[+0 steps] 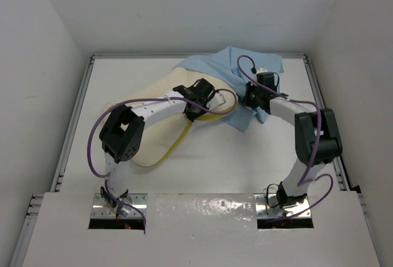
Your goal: Put the pillow into the pillowcase
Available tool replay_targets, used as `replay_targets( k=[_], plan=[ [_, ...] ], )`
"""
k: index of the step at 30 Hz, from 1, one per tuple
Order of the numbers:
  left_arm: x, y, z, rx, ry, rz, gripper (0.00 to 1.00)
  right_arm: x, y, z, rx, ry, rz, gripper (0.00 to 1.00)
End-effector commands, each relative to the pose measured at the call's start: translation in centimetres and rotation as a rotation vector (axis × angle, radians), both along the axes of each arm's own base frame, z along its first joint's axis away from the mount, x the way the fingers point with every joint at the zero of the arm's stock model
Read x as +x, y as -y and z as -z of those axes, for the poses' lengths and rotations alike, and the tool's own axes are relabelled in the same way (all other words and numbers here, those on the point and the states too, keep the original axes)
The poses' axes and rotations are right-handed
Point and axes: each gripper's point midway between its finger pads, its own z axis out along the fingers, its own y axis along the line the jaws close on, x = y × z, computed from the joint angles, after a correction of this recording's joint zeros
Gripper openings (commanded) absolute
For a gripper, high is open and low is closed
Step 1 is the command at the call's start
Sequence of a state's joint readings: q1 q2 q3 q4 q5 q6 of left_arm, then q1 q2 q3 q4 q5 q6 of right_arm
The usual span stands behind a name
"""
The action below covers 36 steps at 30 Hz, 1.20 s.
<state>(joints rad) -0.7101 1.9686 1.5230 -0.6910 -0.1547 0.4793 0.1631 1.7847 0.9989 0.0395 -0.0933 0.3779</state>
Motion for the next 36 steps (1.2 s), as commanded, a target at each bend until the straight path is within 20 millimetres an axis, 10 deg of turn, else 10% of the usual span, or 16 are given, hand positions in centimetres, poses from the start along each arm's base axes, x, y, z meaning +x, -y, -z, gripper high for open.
replay_targets(
  k=[1, 7, 15, 24, 27, 30, 32, 36],
  plan=[
    [3.5, 0.9, -4.5, -0.033, 0.150, 0.028, 0.00, 0.7, -1.7, -7.9, -0.078, 0.195, -0.049, 0.00],
    [5.9, 0.1, -3.6, 0.048, 0.224, 0.028, 0.00, -2.8, -4.6, -10.1, -0.085, 0.182, -0.142, 0.00],
    [12.6, -0.1, -6.2, -0.288, 0.131, -0.304, 0.00, -7.5, -7.7, -10.5, 0.012, 0.130, -0.376, 0.00],
    [8.9, 6.6, -5.8, -0.425, 0.027, -0.122, 0.00, -9.0, -13.0, -8.0, 0.271, 0.116, -0.469, 0.00],
    [7.8, 6.9, -5.3, -0.448, -0.028, -0.115, 0.13, -6.5, -12.9, -7.0, 0.268, 0.064, -0.399, 0.17],
    [6.1, 6.8, -6.8, -0.458, -0.096, -0.034, 0.47, -5.9, -12.6, -8.5, 0.340, 0.042, -0.361, 0.64],
    [5.8, 6.5, -9.8, -0.508, -0.119, 0.035, 0.99, -5.6, -11.6, -9.9, 0.328, 0.086, -0.322, 0.79],
    [6.8, -0.1, -15.2, -0.566, -0.095, -0.007, 1.00, -6.4, -9.3, -13.6, 0.193, 0.143, -0.312, 0.92]
  ],
)
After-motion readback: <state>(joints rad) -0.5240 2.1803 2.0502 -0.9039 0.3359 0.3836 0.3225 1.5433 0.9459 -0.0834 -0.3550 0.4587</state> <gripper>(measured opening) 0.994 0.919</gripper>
